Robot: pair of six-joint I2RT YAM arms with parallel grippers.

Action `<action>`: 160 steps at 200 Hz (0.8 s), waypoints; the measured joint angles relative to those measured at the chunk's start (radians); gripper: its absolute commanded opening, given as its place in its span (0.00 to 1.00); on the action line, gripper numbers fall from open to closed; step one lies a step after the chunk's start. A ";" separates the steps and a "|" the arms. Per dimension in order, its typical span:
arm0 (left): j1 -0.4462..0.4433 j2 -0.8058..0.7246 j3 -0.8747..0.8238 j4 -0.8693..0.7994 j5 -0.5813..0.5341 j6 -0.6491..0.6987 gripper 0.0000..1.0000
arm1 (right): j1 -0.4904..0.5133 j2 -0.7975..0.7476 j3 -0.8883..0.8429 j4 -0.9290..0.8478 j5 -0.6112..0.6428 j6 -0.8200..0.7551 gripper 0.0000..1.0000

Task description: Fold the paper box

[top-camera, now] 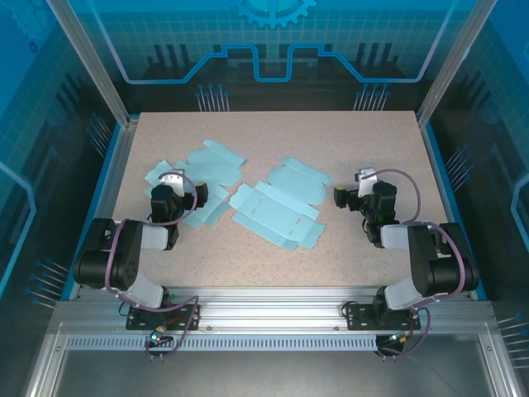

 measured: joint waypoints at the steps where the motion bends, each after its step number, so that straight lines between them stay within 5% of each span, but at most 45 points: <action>1: 0.000 0.000 0.000 0.000 0.000 0.000 0.99 | 0.000 0.000 0.000 0.000 0.000 0.000 1.00; 51: 0.000 -0.010 -0.019 0.022 -0.002 -0.001 0.99 | 0.000 0.000 0.000 0.000 0.000 0.000 1.00; 97: 0.000 -0.172 -0.051 -0.021 -0.032 -0.004 0.99 | 0.000 -0.021 0.014 -0.050 0.010 0.000 1.00; 160: 0.000 -0.525 -0.067 -0.212 -0.071 -0.125 0.99 | 0.001 -0.346 0.082 -0.386 0.114 0.083 1.00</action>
